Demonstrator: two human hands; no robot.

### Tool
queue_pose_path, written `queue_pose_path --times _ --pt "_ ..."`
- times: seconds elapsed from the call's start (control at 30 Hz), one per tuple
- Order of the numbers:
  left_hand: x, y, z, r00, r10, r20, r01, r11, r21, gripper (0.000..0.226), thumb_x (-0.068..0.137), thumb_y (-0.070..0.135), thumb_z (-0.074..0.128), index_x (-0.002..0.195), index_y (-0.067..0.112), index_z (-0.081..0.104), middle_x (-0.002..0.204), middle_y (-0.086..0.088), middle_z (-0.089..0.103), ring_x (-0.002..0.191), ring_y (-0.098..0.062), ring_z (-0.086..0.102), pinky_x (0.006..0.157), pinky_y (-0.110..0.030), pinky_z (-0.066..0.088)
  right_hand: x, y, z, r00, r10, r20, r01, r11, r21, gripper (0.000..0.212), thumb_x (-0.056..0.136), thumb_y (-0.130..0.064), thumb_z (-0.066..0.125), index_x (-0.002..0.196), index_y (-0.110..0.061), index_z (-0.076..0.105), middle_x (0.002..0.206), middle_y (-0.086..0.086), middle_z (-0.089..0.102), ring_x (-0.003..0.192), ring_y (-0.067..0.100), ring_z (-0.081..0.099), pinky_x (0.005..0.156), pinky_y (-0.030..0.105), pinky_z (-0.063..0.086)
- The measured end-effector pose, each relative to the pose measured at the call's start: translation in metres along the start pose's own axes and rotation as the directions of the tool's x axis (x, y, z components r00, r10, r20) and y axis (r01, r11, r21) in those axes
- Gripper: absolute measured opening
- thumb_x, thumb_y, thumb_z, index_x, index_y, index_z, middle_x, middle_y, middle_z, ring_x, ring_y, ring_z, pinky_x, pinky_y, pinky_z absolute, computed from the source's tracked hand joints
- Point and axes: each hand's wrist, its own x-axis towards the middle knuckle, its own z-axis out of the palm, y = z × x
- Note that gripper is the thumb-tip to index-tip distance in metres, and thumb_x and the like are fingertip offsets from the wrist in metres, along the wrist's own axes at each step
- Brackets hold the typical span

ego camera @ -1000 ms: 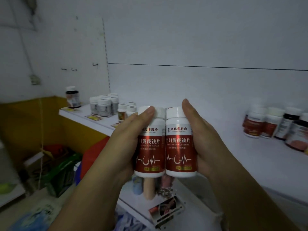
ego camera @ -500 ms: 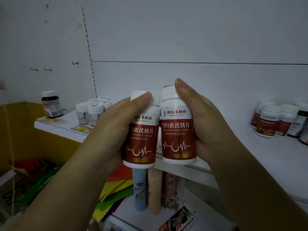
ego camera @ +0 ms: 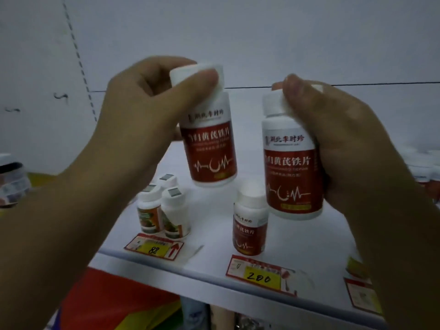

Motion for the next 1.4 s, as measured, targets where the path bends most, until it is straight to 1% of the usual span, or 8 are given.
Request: queue_pose_path --times 0.13,0.23,0.5,0.73,0.93,1.2,1.3,1.4 --pt "0.037 -0.025 0.006 0.998 -0.002 0.061 0.001 1.0 0.002 0.029 0.084 0.031 0.064 0.109 0.018 0.061 0.101 0.006 0.067 0.088 -0.006 0.068 0.065 -0.018 0.056 0.006 0.007 -0.011 0.992 -0.018 -0.121 -0.006 0.98 -0.197 0.037 0.05 -0.051 0.06 0.081 -0.031 0.064 0.068 -0.018 0.071 0.066 0.002 0.07 0.053 0.014 0.052" --pt "0.06 -0.043 0.016 0.957 -0.14 0.255 0.142 0.99 0.011 0.025 0.082 0.025 0.066 0.107 0.019 0.064 0.107 0.0 0.066 0.092 -0.011 0.067 0.065 -0.023 0.056 0.001 0.015 -0.02 0.979 0.027 -0.201 -0.094 0.939 -0.332 0.045 0.044 -0.052 0.062 0.085 -0.033 0.064 0.07 -0.023 0.071 0.067 -0.005 0.067 0.053 0.008 0.049" --pt "0.082 -0.075 0.043 0.707 -0.289 0.646 0.148 0.953 0.264 0.017 0.078 0.021 0.071 0.094 0.016 0.07 0.095 0.003 0.07 0.09 -0.012 0.066 0.069 -0.027 0.056 -0.017 0.034 -0.022 0.921 0.302 -0.245 -0.387 0.772 -0.505 0.056 0.038 -0.048 0.074 0.09 -0.029 0.073 0.096 -0.009 0.075 0.093 0.011 0.069 0.088 0.033 0.054" --pt "0.076 -0.086 0.065 0.549 -0.368 0.751 0.104 0.921 0.375 0.028 0.076 0.017 0.074 0.102 0.008 0.066 0.099 -0.003 0.066 0.087 -0.014 0.063 0.063 -0.029 0.058 -0.031 0.037 -0.015 0.874 0.386 -0.295 -0.486 0.663 -0.57 0.034 0.071 -0.018 0.076 0.104 -0.024 0.07 0.1 -0.007 0.075 0.094 0.008 0.069 0.092 0.034 0.054" --pt "0.067 -0.088 0.069 0.403 -0.455 0.794 0.139 0.888 0.439 0.026 0.077 0.014 0.073 0.101 0.013 0.065 0.094 -0.002 0.065 0.086 -0.013 0.063 0.065 -0.027 0.059 -0.028 0.035 -0.006 0.908 0.364 -0.208 -0.381 0.511 -0.771 0.038 0.074 -0.031 0.074 0.112 -0.029 0.066 0.109 -0.015 0.068 0.098 -0.001 0.062 0.089 0.023 0.051" --pt "0.055 -0.066 0.072 0.49 -0.497 0.716 0.01 0.825 0.565 0.032 0.083 0.03 0.068 0.112 0.015 0.064 0.109 0.002 0.065 0.104 -0.015 0.061 0.084 -0.034 0.055 -0.03 0.044 -0.02 0.95 0.297 -0.096 -0.247 0.525 -0.814 0.044 0.078 -0.039 0.07 0.119 -0.027 0.06 0.115 -0.011 0.065 0.1 0.005 0.06 0.084 0.022 0.05" --pt "0.045 -0.053 0.08 0.612 -0.479 0.629 -0.109 0.737 0.667 0.053 0.085 0.038 0.064 0.131 0.016 0.052 0.135 -0.002 0.051 0.12 -0.021 0.05 0.099 -0.033 0.042 -0.032 0.044 -0.022 0.962 0.27 -0.038 -0.184 0.536 -0.824 0.047 0.08 -0.045 0.066 0.122 -0.025 0.058 0.12 -0.004 0.064 0.103 0.013 0.06 0.09 0.03 0.05" --pt "0.03 -0.027 0.093 0.732 -0.364 0.576 -0.183 0.709 0.681 0.053 0.088 0.038 0.059 0.135 0.016 0.047 0.144 -0.004 0.044 0.125 -0.021 0.047 0.098 -0.029 0.035 -0.04 0.04 -0.027 0.966 0.235 0.105 -0.047 0.561 -0.826 0.053 0.086 -0.047 0.058 0.134 -0.027 0.046 0.135 0.0 0.055 0.119 0.019 0.053 0.101 0.036 0.043"
